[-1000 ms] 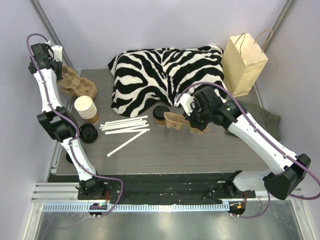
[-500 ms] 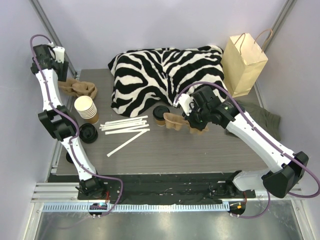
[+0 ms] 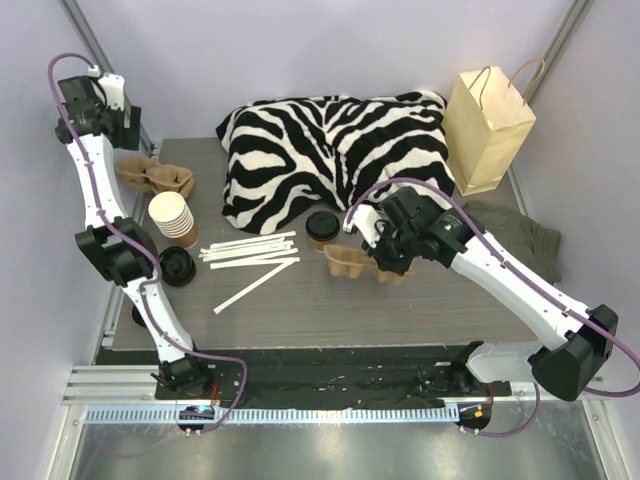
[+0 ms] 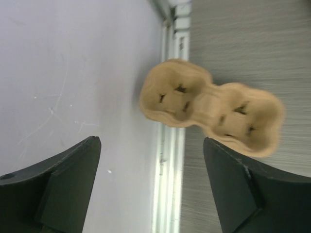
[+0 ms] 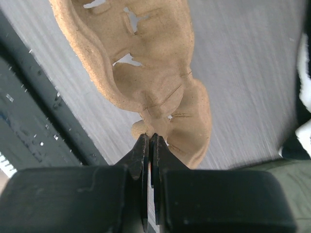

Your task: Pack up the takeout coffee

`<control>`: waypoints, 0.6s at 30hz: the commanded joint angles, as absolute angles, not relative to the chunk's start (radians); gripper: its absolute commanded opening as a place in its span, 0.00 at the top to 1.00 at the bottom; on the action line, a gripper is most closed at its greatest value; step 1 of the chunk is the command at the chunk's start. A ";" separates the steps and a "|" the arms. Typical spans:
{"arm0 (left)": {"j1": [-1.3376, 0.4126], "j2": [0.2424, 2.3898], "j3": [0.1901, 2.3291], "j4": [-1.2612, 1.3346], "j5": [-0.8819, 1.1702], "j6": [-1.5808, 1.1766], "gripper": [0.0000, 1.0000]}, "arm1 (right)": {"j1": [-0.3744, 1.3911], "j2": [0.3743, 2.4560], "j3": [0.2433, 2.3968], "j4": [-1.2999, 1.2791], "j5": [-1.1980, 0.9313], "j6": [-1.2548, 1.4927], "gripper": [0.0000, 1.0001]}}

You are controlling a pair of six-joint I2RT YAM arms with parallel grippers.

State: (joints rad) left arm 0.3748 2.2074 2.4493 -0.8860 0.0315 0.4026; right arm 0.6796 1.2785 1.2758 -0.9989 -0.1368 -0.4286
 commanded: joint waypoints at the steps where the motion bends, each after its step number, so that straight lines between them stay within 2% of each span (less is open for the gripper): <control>1: 0.316 1.971 2.456 -0.932 0.168 0.322 0.06 | 0.759 1.218 1.211 -0.933 -0.160 -0.466 0.99; 3: 0.279 1.878 2.389 -0.985 0.233 0.324 0.00 | 0.813 1.218 1.181 -0.885 -0.144 -0.472 0.99; 12: 0.221 1.573 2.049 -1.137 0.500 0.245 0.00 | 0.994 1.362 1.086 -0.608 0.049 -0.515 0.99; 18: 0.219 1.388 1.794 -1.089 0.537 0.210 0.00 | 1.097 1.492 1.077 -0.466 0.189 -0.509 0.99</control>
